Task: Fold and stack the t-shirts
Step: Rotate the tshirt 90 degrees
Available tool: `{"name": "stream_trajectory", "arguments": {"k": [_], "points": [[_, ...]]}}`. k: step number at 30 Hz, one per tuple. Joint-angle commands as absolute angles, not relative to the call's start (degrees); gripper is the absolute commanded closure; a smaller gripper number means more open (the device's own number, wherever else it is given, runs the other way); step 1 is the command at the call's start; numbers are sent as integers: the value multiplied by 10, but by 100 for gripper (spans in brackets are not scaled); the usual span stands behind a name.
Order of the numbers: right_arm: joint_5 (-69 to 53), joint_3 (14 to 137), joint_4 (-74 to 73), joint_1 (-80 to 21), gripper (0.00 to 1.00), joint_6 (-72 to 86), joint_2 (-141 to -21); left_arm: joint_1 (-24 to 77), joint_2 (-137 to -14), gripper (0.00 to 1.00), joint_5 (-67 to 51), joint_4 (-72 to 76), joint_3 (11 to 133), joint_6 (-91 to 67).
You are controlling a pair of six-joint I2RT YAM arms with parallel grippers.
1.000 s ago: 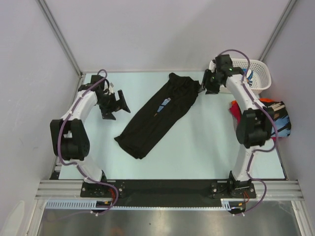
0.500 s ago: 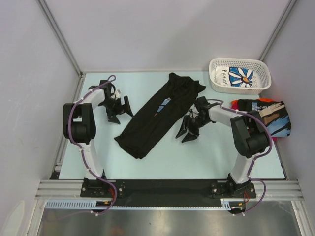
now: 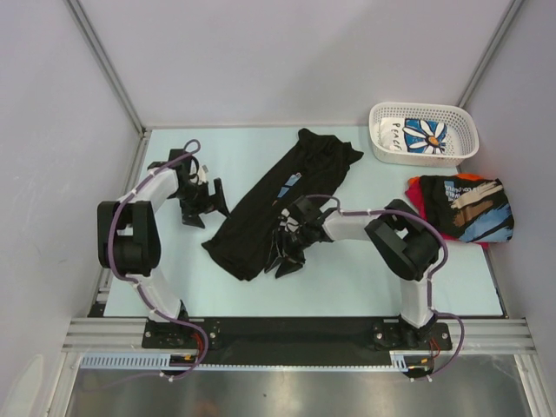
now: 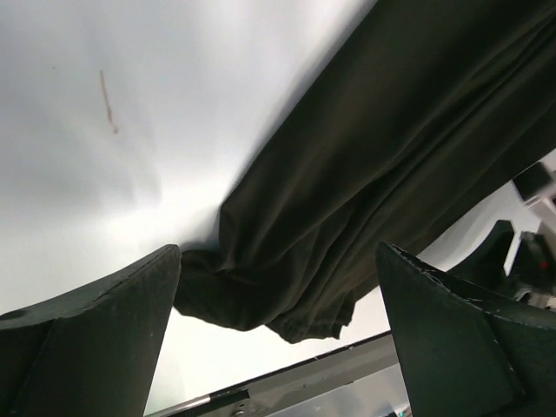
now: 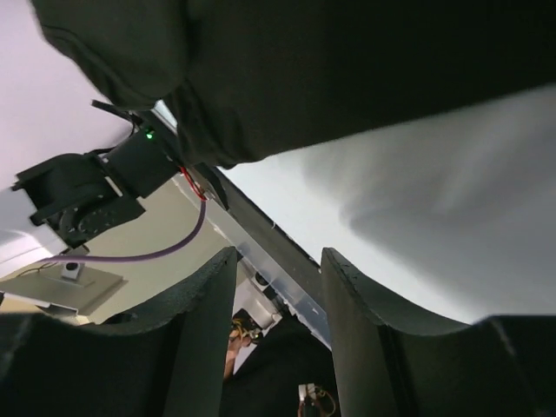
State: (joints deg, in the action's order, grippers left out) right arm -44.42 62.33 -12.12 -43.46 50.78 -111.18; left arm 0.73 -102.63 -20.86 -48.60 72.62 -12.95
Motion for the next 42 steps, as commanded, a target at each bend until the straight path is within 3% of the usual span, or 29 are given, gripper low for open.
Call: {"name": "stream_trajectory", "arguments": {"k": [1, 14, 23, 26, 27, 30, 36, 42], "points": [[-446, 624, -50, -468, 51, 558, -1138, 8, -992, 0, -170, -478, 699, -105], [-415, 693, 12, -513, 52, 624, -1211, 9, -1045, 1, -161, -492, 665, -98], [-404, 783, -29, -530, 54, 635, -1254, 9, -1037, 2, -175, -497, 660, -94], [-396, 806, -88, -530, 63, 611, -1261, 9, -1035, 3, -175, -497, 658, -94], [-388, 822, -104, -529, 77, 591, -1265, 9, -1035, 3, -176, -497, 658, -94], [-368, 868, -208, -529, 100, 558, -1276, 9, -1035, 3, -168, -503, 658, -96], [-297, 850, -350, -527, 100, 473, -1240, 9, -1002, 0, -149, -509, 673, -105], [-216, 723, -374, -505, 100, 408, -1187, 8, -965, 0, -142, -515, 713, -118]]}}
